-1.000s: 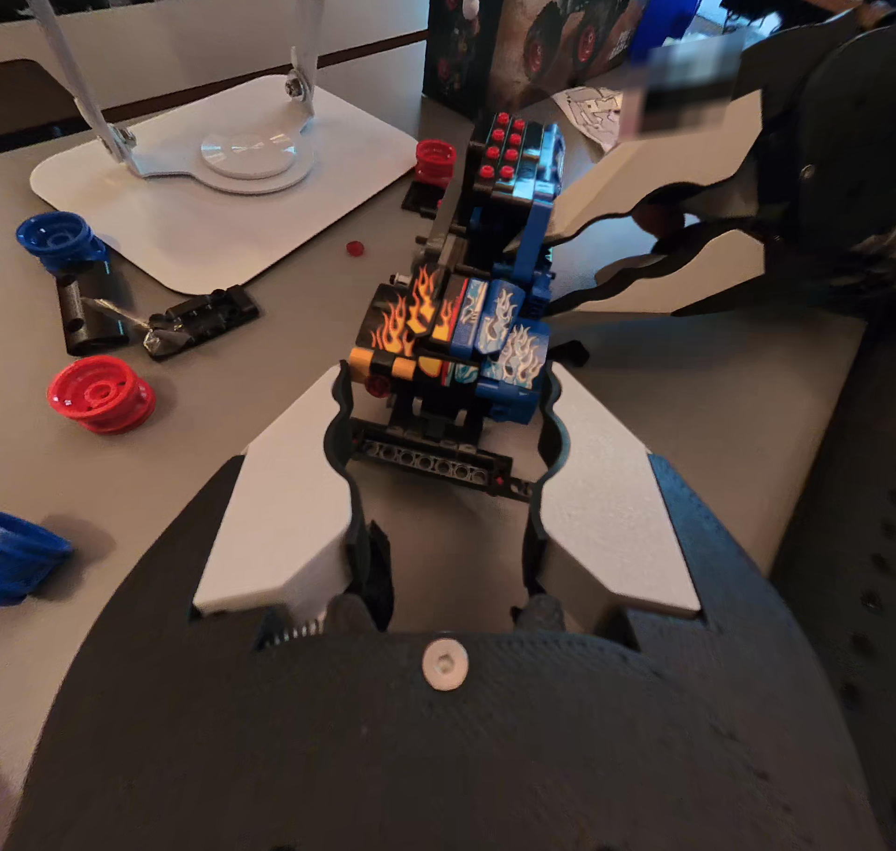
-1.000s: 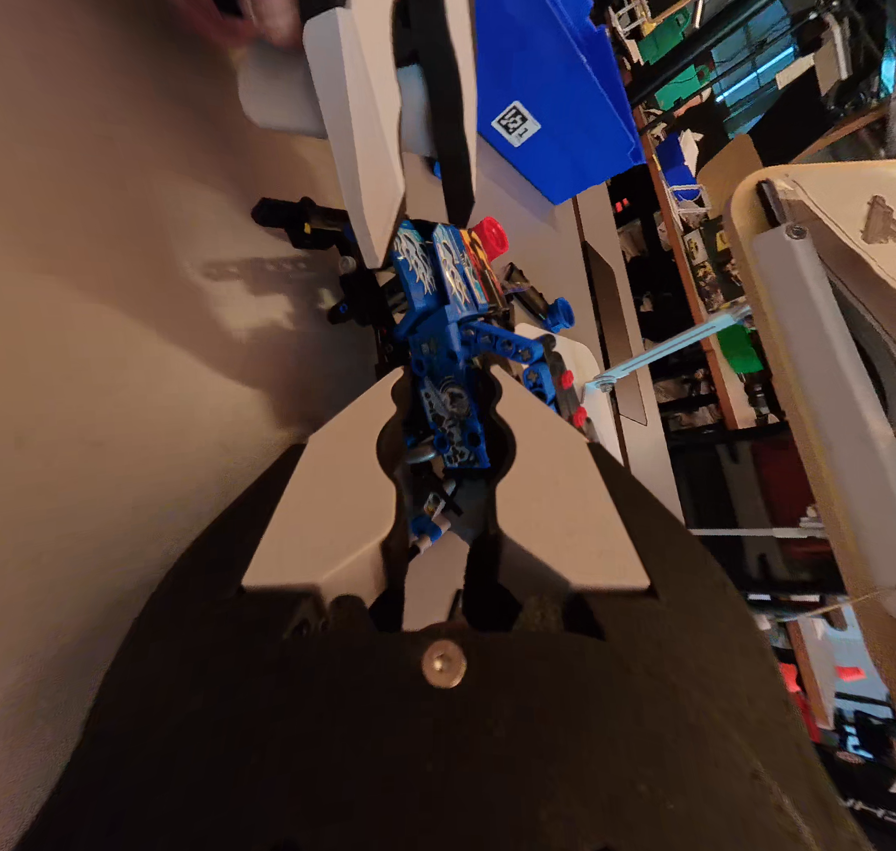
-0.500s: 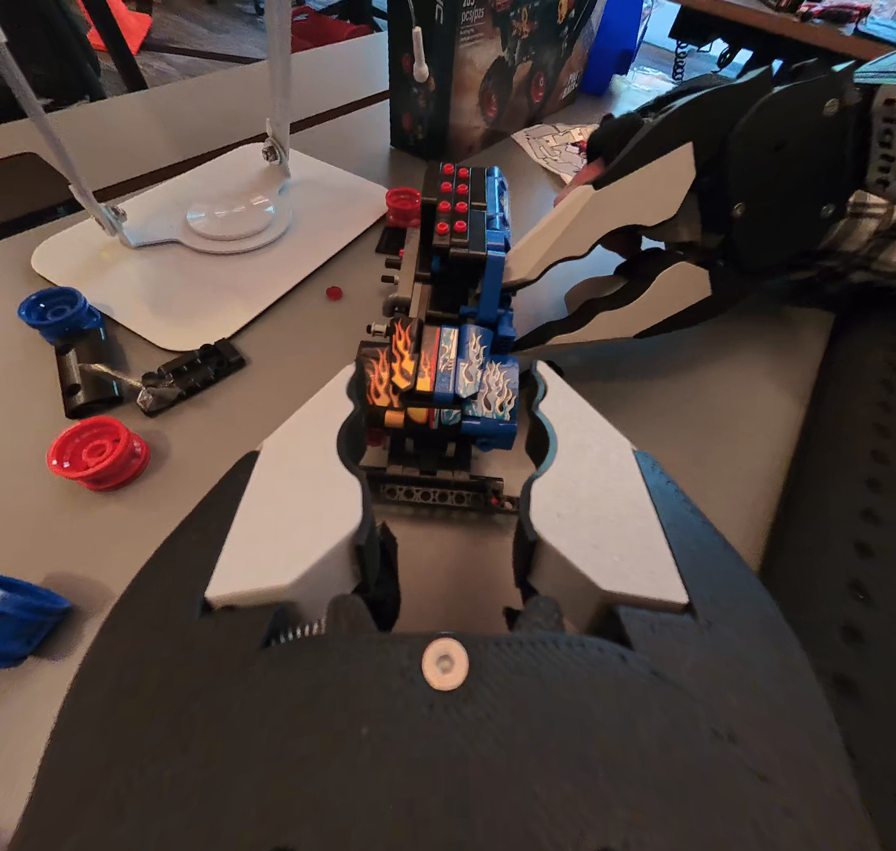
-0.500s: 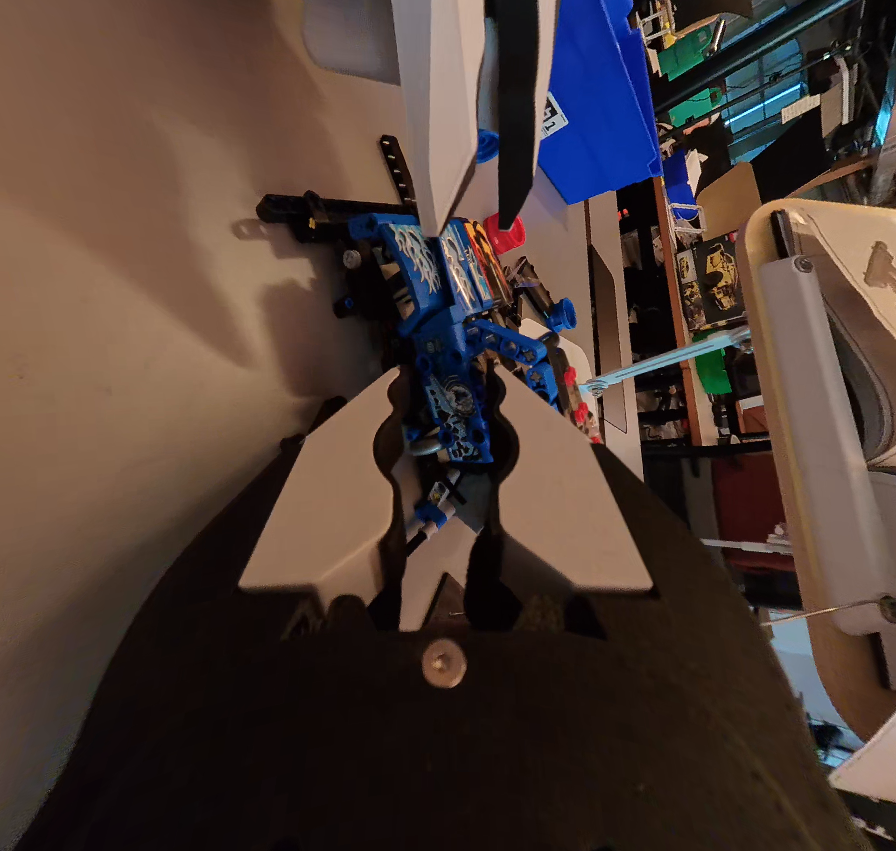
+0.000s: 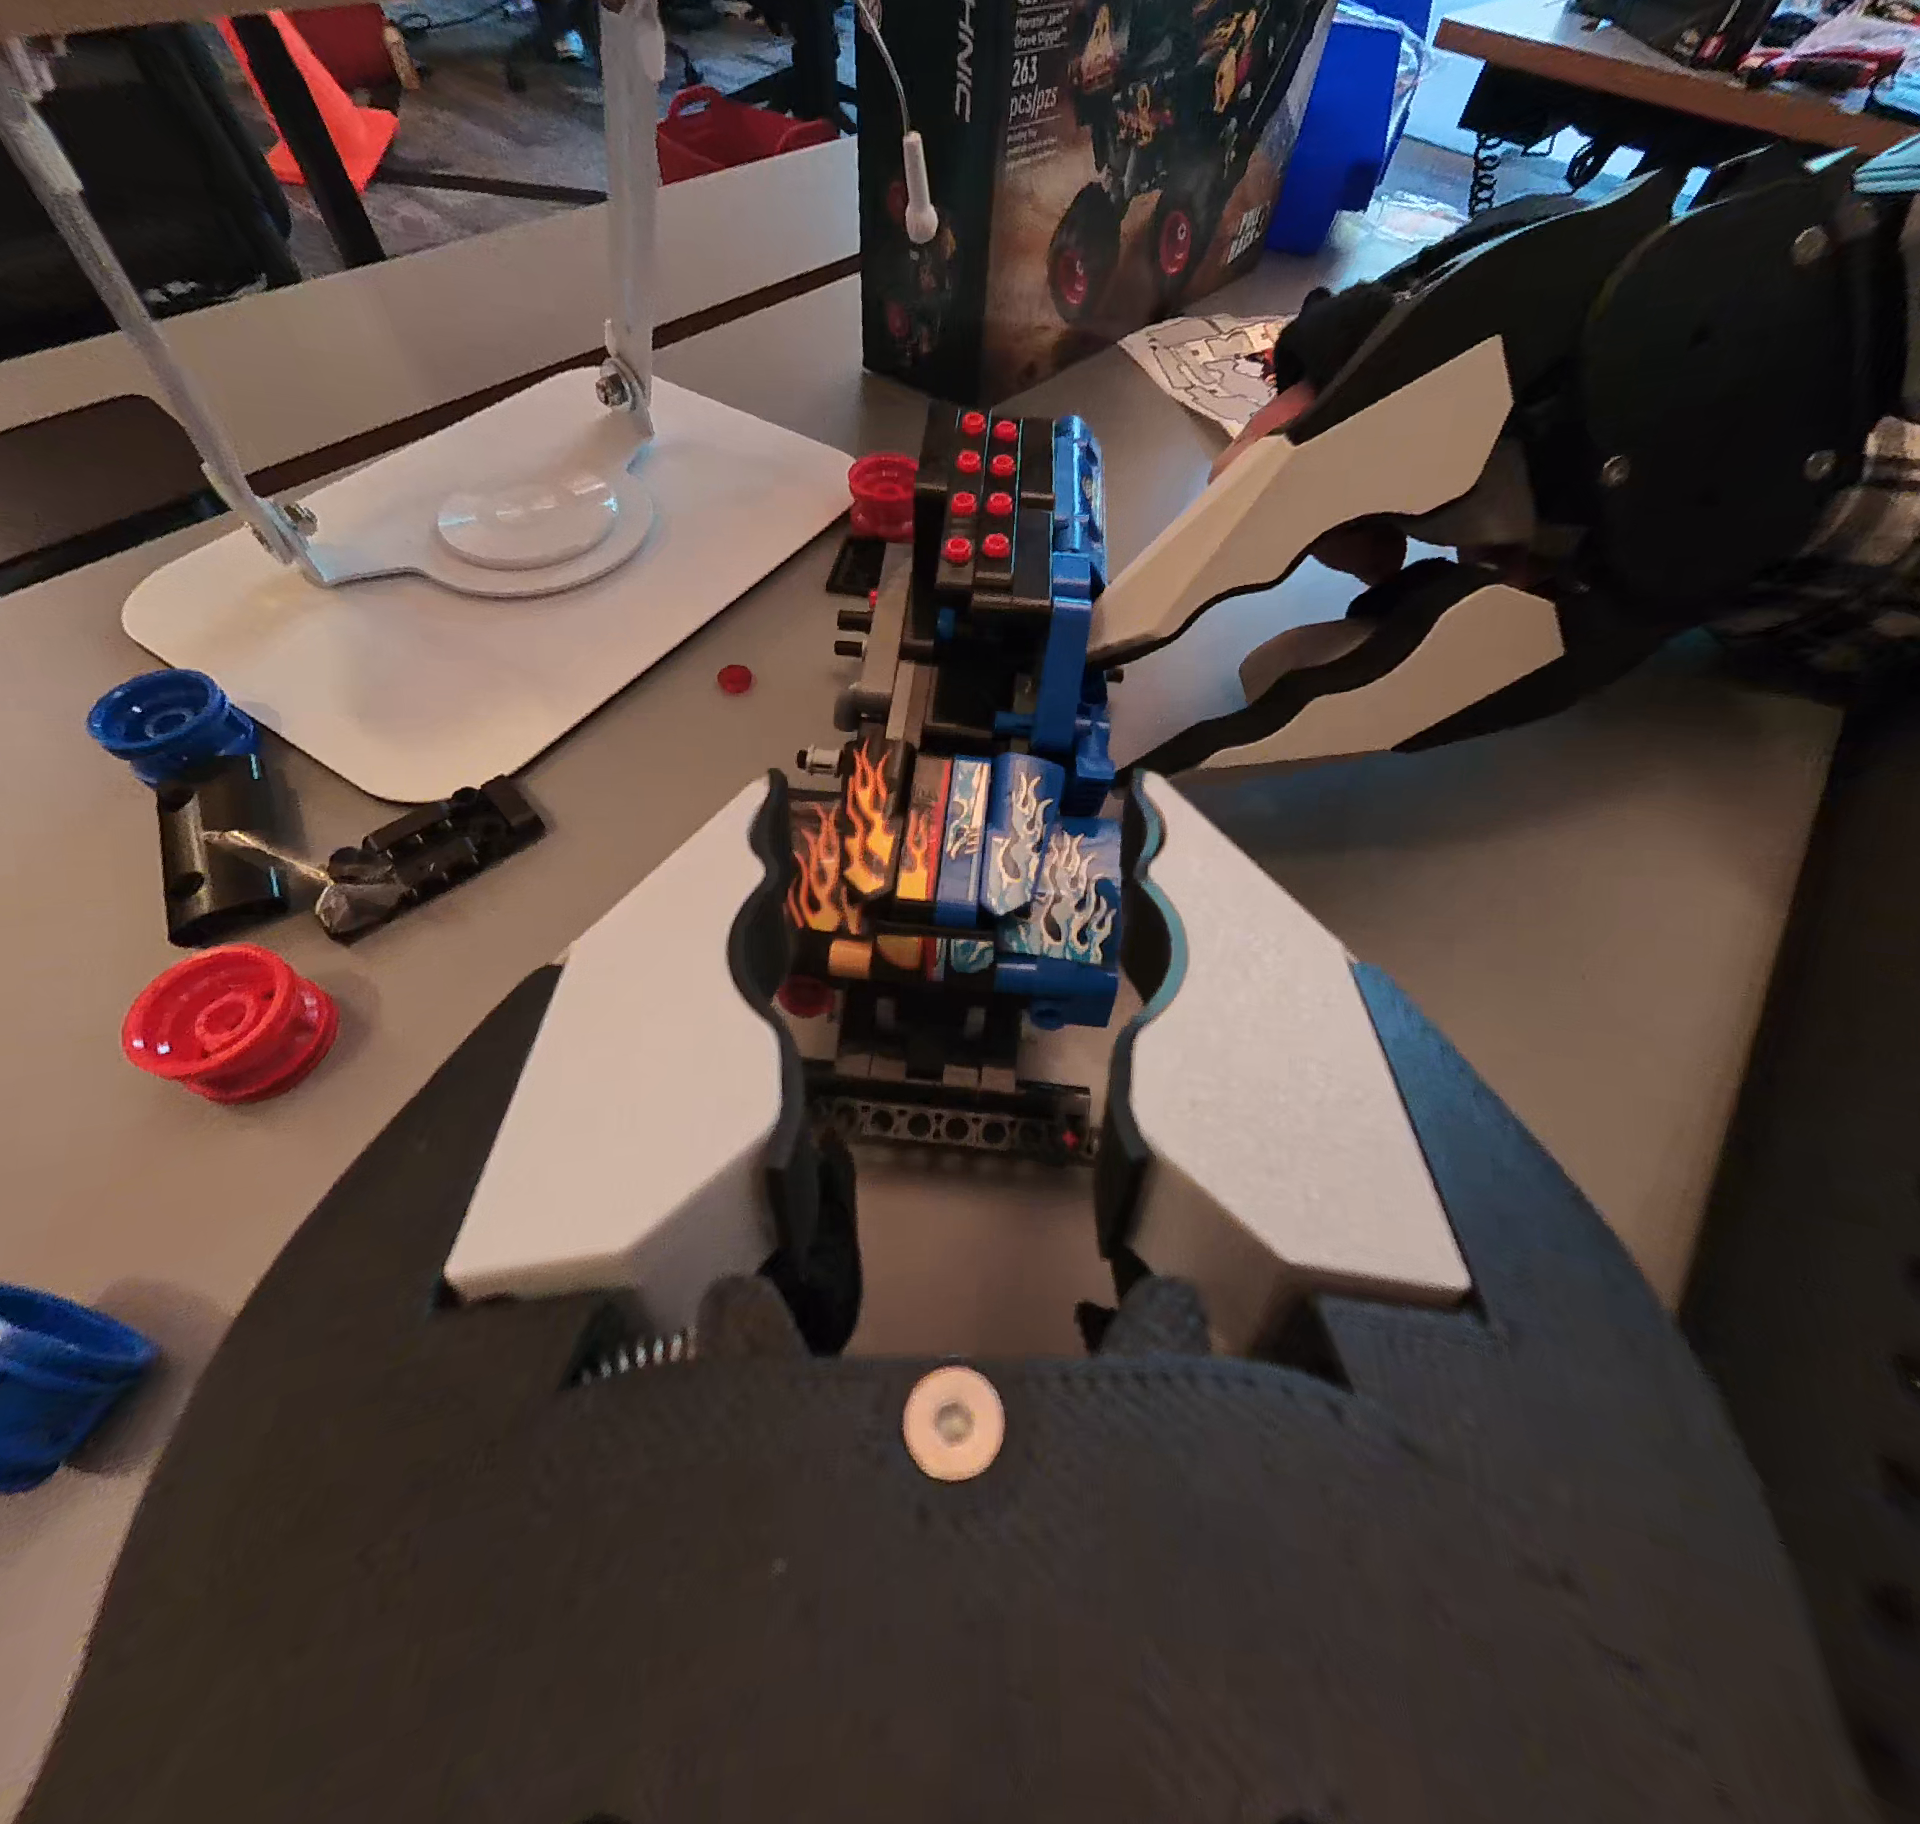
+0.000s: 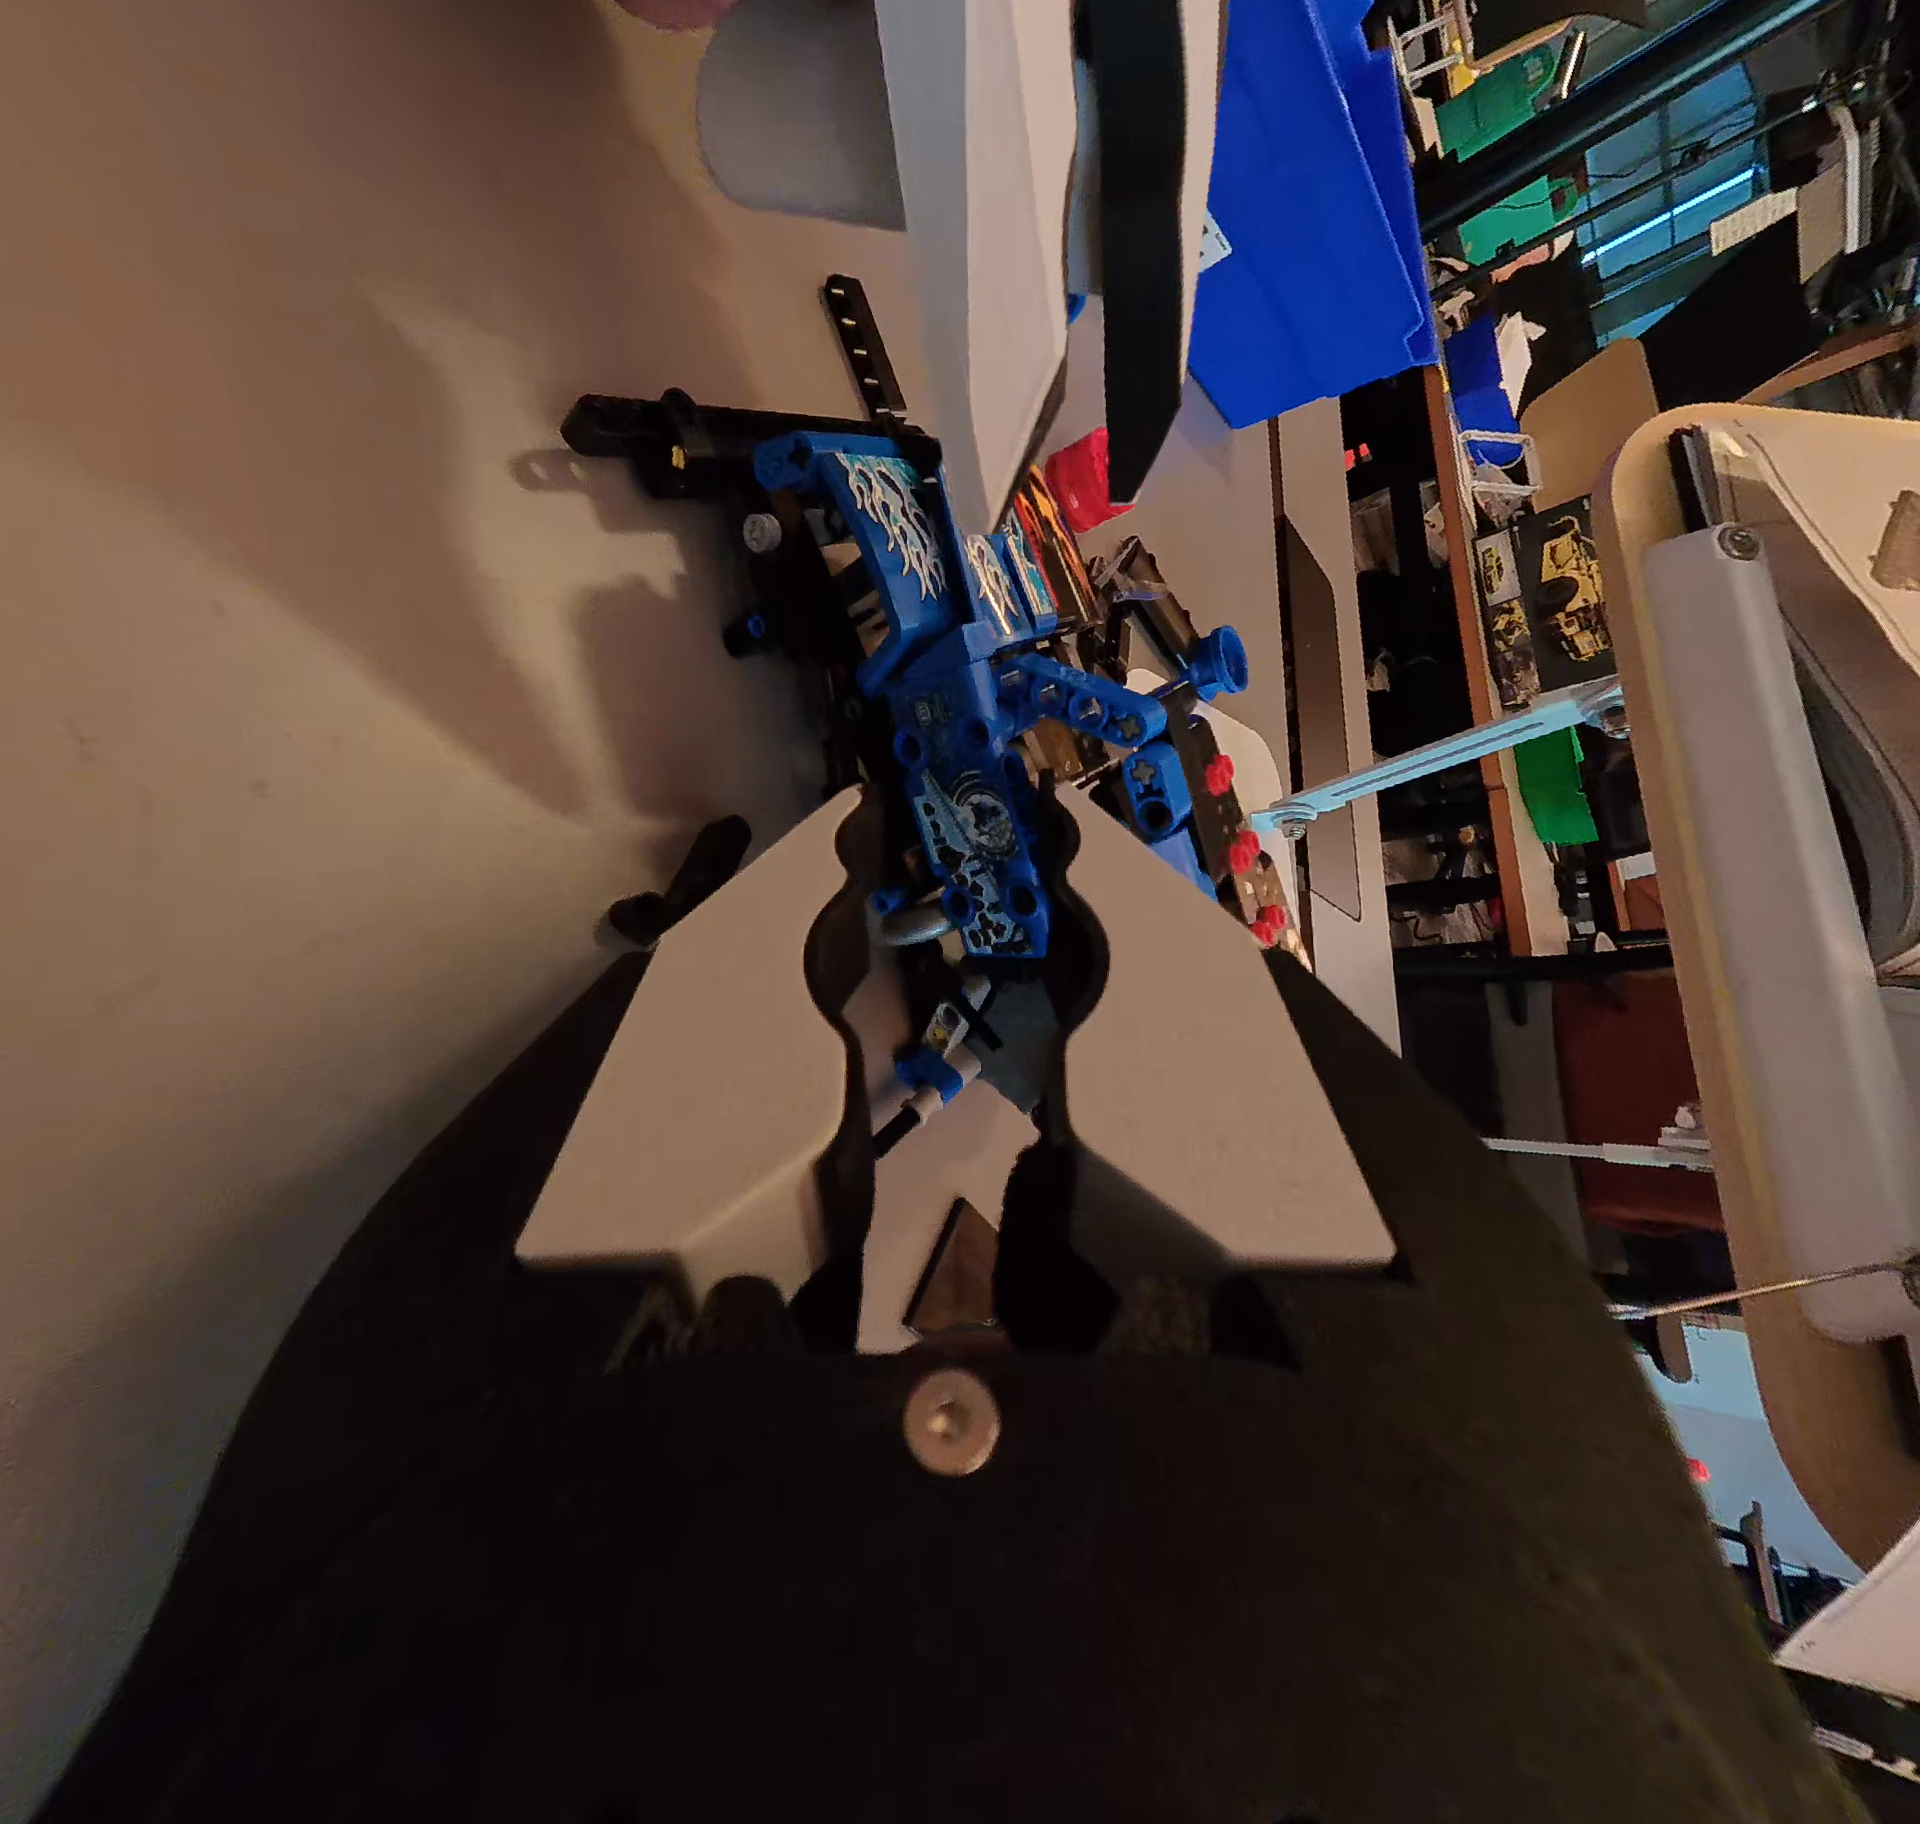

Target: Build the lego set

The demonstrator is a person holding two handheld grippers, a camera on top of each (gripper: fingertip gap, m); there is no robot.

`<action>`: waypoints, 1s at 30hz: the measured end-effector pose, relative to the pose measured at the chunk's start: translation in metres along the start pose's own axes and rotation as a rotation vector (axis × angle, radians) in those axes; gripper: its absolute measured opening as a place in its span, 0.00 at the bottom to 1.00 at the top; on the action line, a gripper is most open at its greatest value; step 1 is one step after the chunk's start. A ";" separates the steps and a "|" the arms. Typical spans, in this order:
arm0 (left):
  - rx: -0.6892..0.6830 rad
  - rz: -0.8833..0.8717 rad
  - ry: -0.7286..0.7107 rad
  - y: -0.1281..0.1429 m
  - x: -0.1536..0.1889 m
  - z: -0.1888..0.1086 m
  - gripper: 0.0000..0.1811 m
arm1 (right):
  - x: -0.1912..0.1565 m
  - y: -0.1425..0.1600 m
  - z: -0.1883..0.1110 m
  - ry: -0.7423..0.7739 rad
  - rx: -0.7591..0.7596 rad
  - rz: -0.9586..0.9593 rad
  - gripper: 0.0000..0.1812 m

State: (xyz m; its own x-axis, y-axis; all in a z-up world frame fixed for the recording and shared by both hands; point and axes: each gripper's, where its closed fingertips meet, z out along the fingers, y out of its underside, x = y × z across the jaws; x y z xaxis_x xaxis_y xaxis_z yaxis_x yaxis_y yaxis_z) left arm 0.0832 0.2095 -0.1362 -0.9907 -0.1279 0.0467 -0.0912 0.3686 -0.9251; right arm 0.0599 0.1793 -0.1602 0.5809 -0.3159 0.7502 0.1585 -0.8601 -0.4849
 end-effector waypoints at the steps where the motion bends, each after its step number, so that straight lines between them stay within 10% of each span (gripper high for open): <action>1: -0.008 0.006 -0.004 0.001 0.001 0.002 0.34 | 0.000 0.000 0.000 -0.002 0.000 0.002 0.16; 30: -0.069 0.019 0.007 0.013 0.007 0.005 0.31 | -0.001 0.002 -0.009 -0.058 0.027 0.045 0.13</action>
State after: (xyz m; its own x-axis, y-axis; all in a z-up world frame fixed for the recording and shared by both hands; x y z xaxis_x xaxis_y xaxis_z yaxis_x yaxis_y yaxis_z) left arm 0.0761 0.2085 -0.1501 -0.9929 -0.1140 0.0327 -0.0793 0.4336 -0.8976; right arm 0.0526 0.1737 -0.1577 0.6327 -0.3297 0.7007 0.1519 -0.8344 -0.5298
